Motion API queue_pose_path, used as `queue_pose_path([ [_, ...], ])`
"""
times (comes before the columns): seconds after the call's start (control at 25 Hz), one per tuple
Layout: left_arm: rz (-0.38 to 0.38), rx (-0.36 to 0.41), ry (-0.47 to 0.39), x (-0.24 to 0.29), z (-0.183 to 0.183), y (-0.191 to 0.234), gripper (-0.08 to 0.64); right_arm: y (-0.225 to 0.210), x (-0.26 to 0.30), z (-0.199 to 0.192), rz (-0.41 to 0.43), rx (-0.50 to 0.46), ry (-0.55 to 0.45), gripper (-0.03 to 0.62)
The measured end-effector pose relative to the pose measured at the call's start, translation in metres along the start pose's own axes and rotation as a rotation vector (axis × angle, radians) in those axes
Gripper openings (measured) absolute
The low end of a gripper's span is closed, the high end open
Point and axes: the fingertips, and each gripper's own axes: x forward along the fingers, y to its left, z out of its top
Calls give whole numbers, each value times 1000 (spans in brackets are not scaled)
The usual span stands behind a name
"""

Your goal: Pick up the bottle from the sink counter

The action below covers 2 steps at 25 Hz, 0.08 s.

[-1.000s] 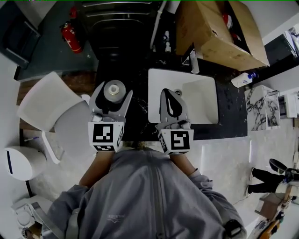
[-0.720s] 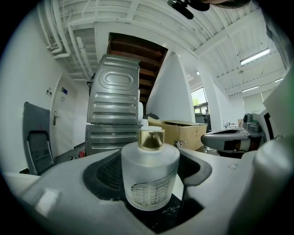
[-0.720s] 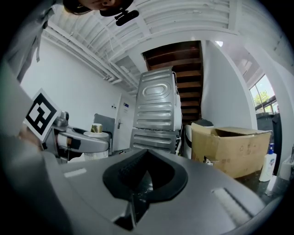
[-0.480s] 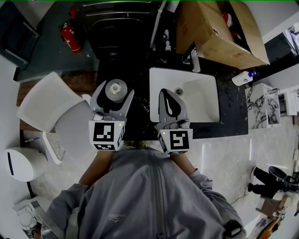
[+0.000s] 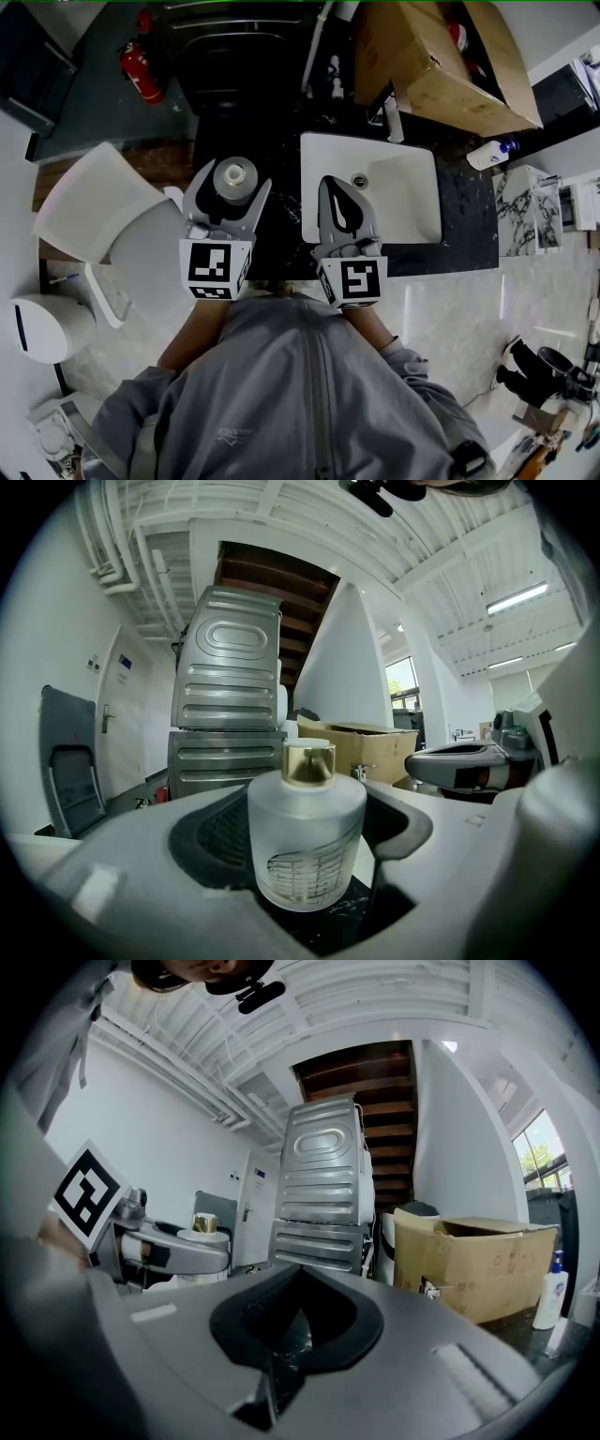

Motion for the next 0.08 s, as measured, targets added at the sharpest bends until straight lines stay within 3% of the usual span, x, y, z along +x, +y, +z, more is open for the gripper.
queue_pose_path([
  [0.08, -3, 1, 5, 1, -2, 1, 341, 1, 1, 0, 3, -3, -1, 0],
])
